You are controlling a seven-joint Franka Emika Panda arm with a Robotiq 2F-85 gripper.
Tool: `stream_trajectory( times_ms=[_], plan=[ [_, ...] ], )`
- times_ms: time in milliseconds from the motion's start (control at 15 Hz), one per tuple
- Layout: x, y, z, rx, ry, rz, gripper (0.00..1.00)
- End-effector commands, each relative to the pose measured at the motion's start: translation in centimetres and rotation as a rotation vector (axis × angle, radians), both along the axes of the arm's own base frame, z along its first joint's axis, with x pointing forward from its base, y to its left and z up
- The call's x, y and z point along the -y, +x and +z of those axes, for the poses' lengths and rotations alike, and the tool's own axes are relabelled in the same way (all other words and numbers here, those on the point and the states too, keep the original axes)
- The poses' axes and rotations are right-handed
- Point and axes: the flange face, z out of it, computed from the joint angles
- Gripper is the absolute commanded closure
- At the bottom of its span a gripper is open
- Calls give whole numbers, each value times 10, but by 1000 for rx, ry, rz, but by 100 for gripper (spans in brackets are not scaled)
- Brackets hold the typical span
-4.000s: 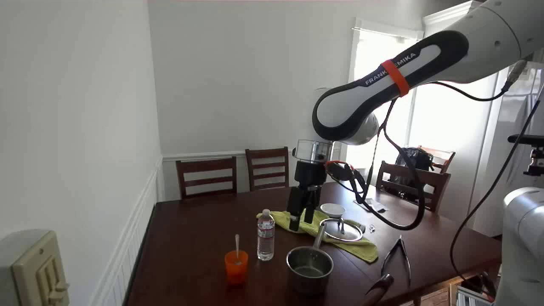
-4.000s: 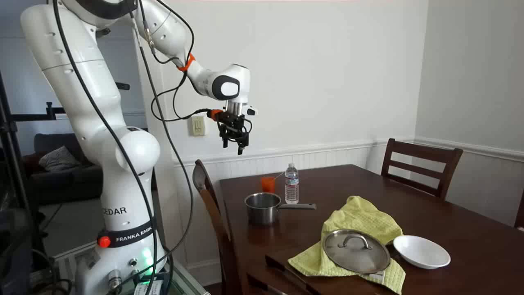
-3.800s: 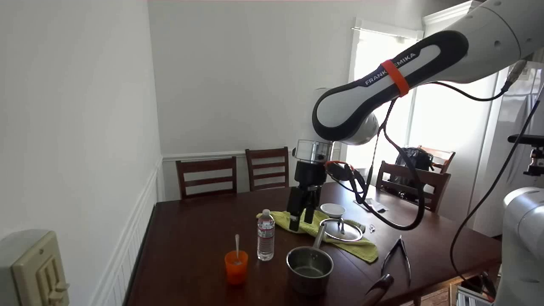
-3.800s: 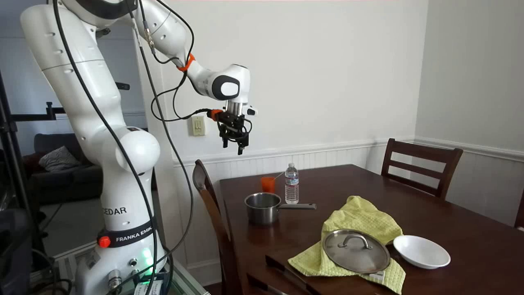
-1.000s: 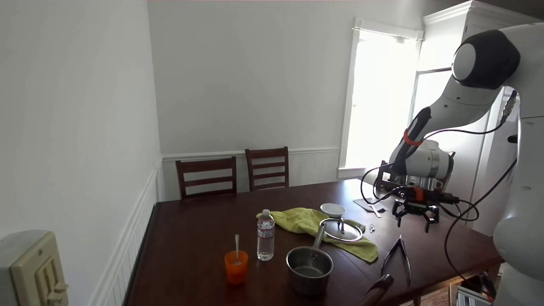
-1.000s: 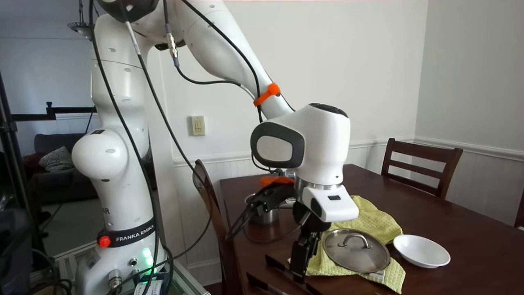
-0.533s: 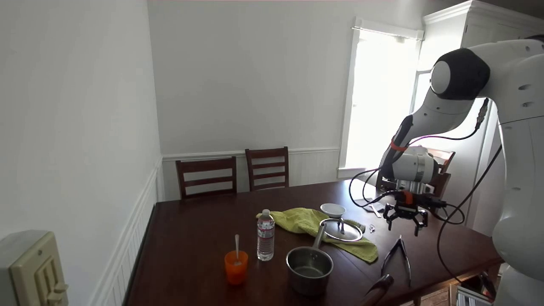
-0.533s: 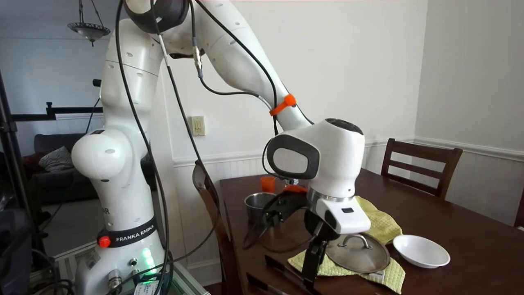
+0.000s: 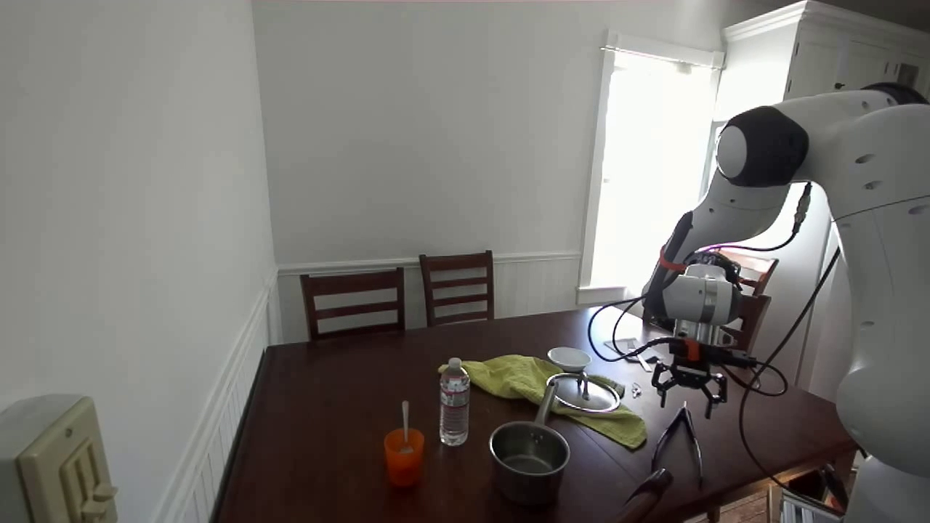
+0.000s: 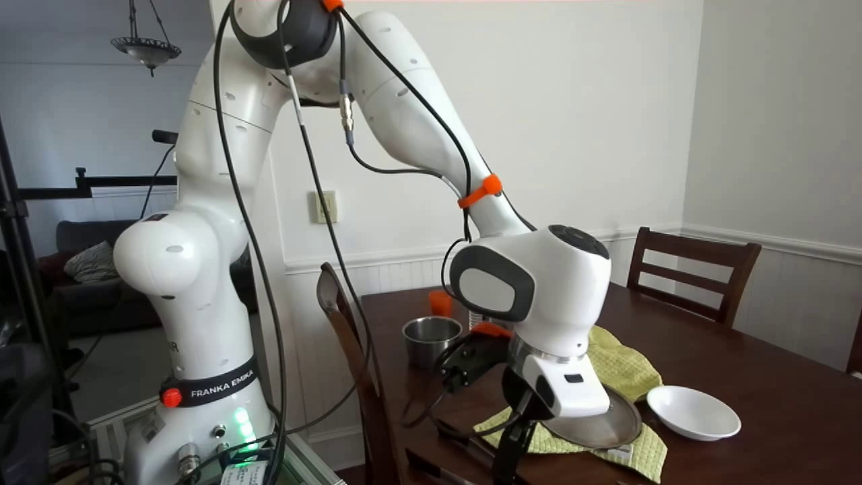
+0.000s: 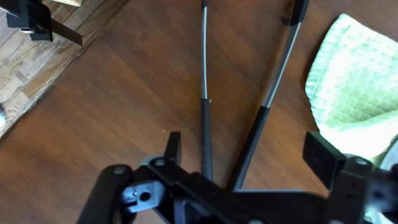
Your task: Put the tongs in the silver pot
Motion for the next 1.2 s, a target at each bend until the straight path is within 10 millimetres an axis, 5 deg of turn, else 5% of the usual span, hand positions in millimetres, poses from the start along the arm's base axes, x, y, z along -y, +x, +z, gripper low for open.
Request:
stream_trajectory(
  times_ms=[0, 333, 400, 600, 1133],
  plan=[
    [18, 8, -29, 15, 44, -13, 0],
    [25, 13, -58, -30, 56, 12, 4],
    [26, 15, -61, -31, 56, 17, 23],
    [29, 18, -68, -31, 51, 25, 37],
    [15, 5, -36, -59, -10, 62, 90]
  ],
)
